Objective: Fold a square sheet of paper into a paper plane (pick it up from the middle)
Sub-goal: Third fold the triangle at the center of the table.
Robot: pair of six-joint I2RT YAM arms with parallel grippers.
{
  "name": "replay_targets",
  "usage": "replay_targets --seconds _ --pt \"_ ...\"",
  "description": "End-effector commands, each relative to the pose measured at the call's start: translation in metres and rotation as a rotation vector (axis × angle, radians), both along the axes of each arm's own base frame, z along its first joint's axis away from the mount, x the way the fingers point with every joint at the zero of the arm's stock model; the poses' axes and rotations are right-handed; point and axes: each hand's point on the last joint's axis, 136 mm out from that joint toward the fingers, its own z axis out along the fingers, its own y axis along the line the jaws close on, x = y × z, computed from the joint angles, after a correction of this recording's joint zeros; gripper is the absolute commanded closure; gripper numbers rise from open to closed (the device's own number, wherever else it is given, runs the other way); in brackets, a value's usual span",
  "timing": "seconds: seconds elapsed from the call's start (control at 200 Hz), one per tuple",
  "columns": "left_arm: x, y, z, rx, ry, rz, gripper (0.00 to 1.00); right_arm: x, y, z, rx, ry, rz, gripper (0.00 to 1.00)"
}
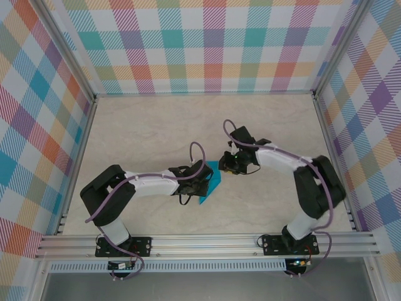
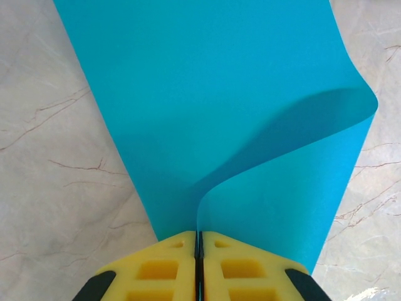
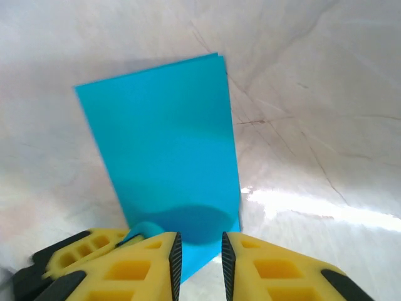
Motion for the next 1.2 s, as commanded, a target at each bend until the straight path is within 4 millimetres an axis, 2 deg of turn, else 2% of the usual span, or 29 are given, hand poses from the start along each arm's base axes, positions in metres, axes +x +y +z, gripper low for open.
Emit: replay_targets --seconds 0.0,0.07,0.155,0.285,0.385,0.565,0.705,0.925,1.195 --pt "-0.006 0.017 -0.014 0.032 0.037 0.034 0.91 -0.013 -0.012 0.006 0.037 -0.016 -0.092 0.77" --pt "-0.007 0.016 -0.015 0.029 0.041 0.032 0.91 -0.029 -0.005 0.009 0.151 -0.012 -0.098 0.81" --pt "-0.008 0.016 -0.016 0.027 0.045 0.031 0.91 -0.051 0.001 0.004 0.234 0.001 -0.121 0.88" --pt "-0.01 0.015 -0.018 0.021 0.056 0.025 0.91 -0.082 0.02 -0.003 0.279 0.003 -0.1 0.95" --pt "-0.01 0.015 -0.018 0.017 0.06 0.027 0.91 -0.096 0.036 -0.008 0.271 0.001 -0.081 0.98" --pt "-0.011 0.016 -0.018 0.02 0.063 0.028 0.91 -0.104 0.068 -0.01 0.332 -0.007 -0.048 0.99" --pt "-0.011 0.017 -0.018 0.02 0.065 0.032 0.91 -0.111 0.084 -0.021 0.336 0.021 -0.04 0.99" --pt "-0.013 0.018 -0.019 0.022 0.071 0.032 0.91 -0.118 0.097 -0.027 0.368 0.023 -0.028 0.99" --pt "-0.014 0.018 -0.021 0.024 0.073 0.031 0.91 -0.115 0.099 -0.035 0.376 0.023 -0.05 0.98"
